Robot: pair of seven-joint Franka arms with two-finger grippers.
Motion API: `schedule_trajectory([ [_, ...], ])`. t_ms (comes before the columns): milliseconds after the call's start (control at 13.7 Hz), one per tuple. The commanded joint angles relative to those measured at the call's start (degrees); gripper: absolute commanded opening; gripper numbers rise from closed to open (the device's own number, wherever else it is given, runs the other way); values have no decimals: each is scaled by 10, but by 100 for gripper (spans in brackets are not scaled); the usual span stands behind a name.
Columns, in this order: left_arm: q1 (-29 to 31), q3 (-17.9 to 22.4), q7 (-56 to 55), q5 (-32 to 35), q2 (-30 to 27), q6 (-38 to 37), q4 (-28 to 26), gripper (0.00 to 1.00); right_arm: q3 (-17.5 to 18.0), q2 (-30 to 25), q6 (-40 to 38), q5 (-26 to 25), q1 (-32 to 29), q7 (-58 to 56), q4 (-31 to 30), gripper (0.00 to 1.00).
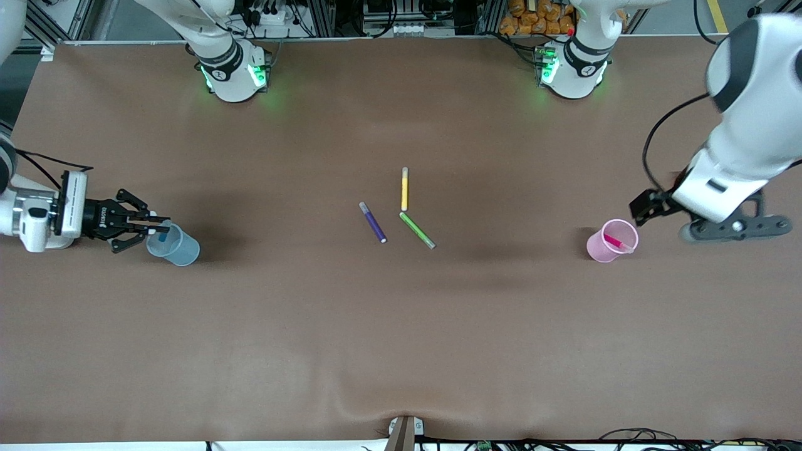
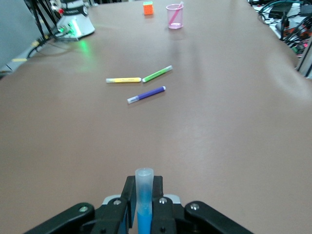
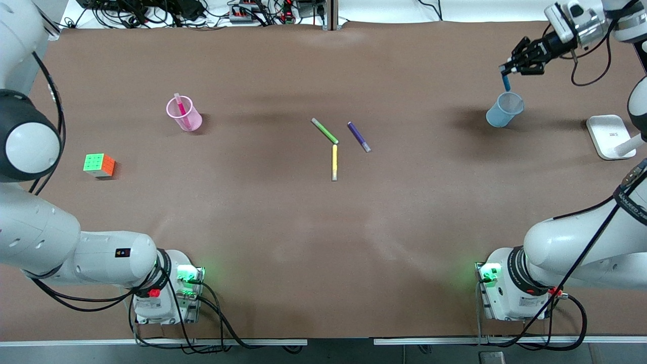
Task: Place pink and blue markers in matching cups
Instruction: 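Drop the pink marker into the pink cup while the right gripper carries blue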
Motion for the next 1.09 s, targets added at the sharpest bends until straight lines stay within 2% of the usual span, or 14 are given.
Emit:
schedule_trajectory([
  [0, -11, 21, 32, -29, -23, -46, 16, 100, 7, 12, -12, 16, -21, -14, 5, 0],
  [146, -12, 40, 64, -35, -38, -97, 37, 100, 7, 19, -9, 11, -26, -14, 5, 0],
  [437, -11, 89, 152, -112, -80, -162, 38, 100, 6, 34, 2, 9, -43, -36, 5, 0],
  [510, -12, 90, 152, -111, -79, -165, 39, 100, 6, 33, 2, 9, -43, -30, 5, 36],
  [583, -12, 91, 156, -108, -76, -165, 40, 100, 6, 33, 1, 9, -44, -28, 5, 99],
  [801, -12, 88, 153, -99, -75, -165, 41, 100, 6, 27, -2, 9, -47, -22, 6, 100],
  [1019, -13, 85, 148, -85, -74, -165, 40, 100, 6, 12, 0, 4, -39, 61, 19, 100],
])
